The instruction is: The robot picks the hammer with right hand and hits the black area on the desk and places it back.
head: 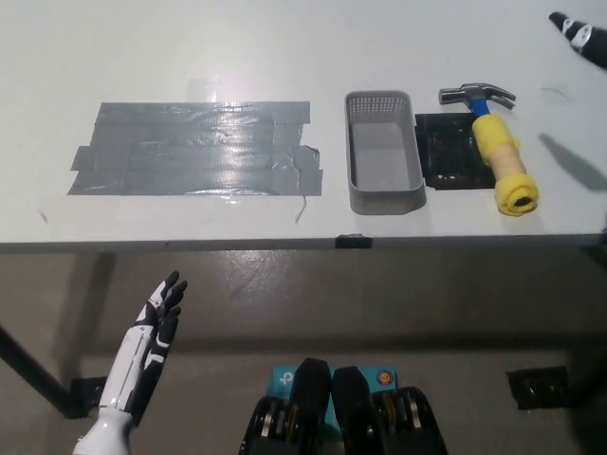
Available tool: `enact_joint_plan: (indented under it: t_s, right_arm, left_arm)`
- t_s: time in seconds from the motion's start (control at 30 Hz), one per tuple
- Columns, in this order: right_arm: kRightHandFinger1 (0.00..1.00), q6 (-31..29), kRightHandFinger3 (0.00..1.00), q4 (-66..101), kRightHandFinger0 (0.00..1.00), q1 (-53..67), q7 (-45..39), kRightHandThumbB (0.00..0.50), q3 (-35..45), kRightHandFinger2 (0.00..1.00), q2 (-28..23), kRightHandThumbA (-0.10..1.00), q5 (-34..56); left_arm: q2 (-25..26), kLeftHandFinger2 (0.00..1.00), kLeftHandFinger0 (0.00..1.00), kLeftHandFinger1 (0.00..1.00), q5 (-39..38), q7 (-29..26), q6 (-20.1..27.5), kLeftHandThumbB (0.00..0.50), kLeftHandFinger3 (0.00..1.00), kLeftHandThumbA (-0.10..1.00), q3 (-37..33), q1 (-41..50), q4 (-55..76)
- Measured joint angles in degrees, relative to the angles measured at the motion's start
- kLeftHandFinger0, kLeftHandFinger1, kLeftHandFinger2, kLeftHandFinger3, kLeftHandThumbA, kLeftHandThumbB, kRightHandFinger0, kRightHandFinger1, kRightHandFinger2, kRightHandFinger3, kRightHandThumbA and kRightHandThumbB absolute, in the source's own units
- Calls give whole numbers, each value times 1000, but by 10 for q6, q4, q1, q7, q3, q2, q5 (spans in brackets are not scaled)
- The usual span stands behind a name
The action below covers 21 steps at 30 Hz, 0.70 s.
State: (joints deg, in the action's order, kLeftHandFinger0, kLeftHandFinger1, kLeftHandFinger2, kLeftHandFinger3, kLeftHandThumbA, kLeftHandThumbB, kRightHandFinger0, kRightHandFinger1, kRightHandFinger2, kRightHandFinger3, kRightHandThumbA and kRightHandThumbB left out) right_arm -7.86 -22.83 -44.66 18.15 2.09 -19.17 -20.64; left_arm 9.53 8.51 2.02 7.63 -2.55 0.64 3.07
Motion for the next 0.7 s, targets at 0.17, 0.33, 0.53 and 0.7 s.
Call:
enact_joint_plan:
  t_s: [0.17, 0.33, 0.53, 0.7]
  right_arm:
    - [1000, 0, 1000, 108, 1000, 93, -3, 304, -12, 1000, 31, 1000, -2]
    - [1000, -3, 1000, 212, 1000, 197, -4, 260, -40, 1000, 74, 1000, -11]
    - [1000, -47, 1000, 308, 1000, 339, -3, 206, -89, 1000, 132, 1000, -18]
    - [1000, -90, 1000, 273, 1000, 399, 2, 248, -103, 1000, 152, 1000, -21]
  left_arm:
    - [0, 1000, 1000, 1000, 0, 0, -1, 133, 1000, 1000, 0, -12, -6]
    - [0, 1000, 1000, 1000, 0, 0, -1, 141, 1000, 1000, -1, -30, -16]
    - [0, 1000, 1000, 1000, 1, 0, 0, 157, 1000, 1000, -3, -50, -20]
    - [0, 1000, 1000, 1000, 1, 0, 3, 182, 1000, 1000, -7, -51, -20]
